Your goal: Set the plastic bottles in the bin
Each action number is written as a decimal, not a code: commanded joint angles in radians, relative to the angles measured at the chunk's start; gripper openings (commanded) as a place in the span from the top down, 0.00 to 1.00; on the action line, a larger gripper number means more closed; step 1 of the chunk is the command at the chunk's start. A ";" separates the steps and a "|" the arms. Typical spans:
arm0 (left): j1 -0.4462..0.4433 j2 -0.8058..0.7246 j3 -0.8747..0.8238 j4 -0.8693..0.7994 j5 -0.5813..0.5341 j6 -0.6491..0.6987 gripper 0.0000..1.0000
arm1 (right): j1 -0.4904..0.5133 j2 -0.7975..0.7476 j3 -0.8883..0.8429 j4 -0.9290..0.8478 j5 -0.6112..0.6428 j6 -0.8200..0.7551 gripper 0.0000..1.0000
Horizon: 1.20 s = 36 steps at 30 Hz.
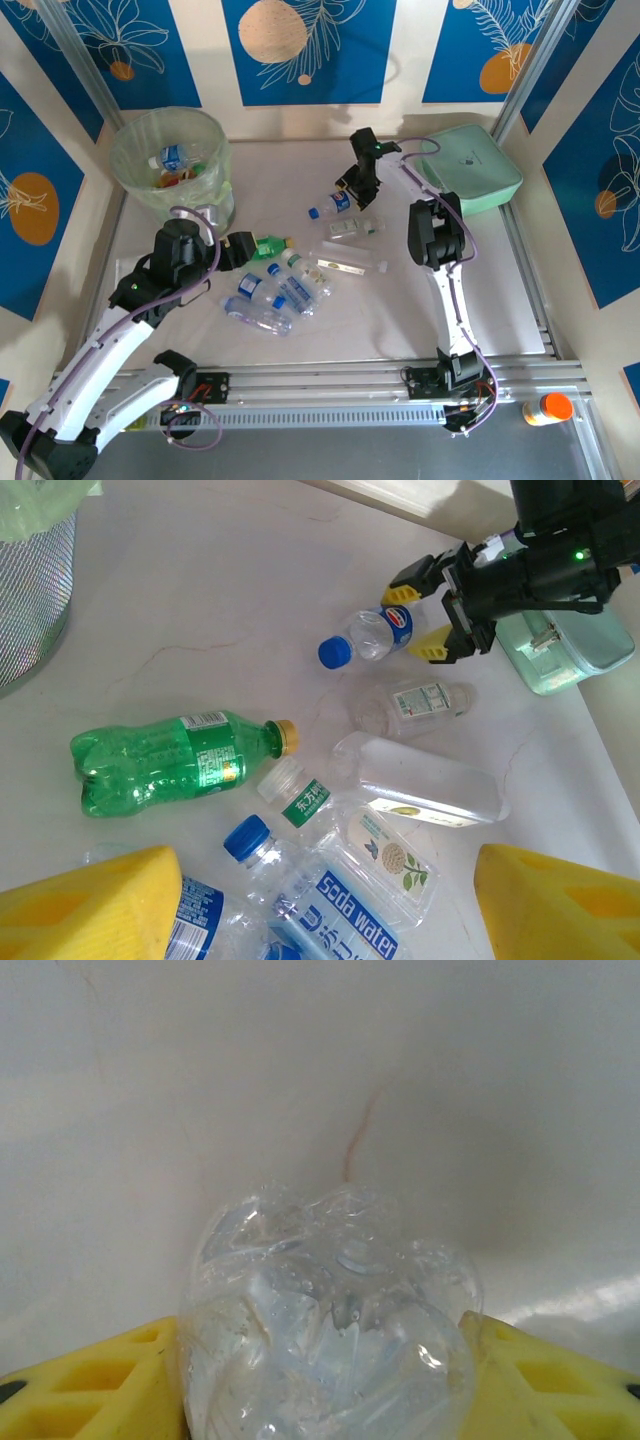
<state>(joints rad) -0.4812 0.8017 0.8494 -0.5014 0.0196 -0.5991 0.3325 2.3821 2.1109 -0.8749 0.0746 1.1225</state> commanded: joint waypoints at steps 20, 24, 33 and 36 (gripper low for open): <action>-0.018 0.147 0.104 0.161 0.531 0.035 0.03 | 0.235 -1.014 -0.685 0.168 -0.045 -0.293 0.46; -0.034 0.218 0.065 0.348 0.696 -0.078 0.01 | 0.336 -1.126 -0.748 0.159 -0.003 -0.297 0.46; -0.163 0.291 -0.053 0.909 0.887 -0.386 0.03 | 0.471 -1.243 -0.832 0.213 0.044 -0.249 0.46; -0.204 0.299 -0.053 0.925 0.895 -0.382 0.07 | 0.482 -1.284 -0.868 0.253 0.036 -0.223 0.46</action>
<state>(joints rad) -0.6521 1.1030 0.8013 0.2600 0.8444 -0.9268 0.8040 1.1473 1.2659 -0.6788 0.0963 0.8650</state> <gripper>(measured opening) 0.941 0.552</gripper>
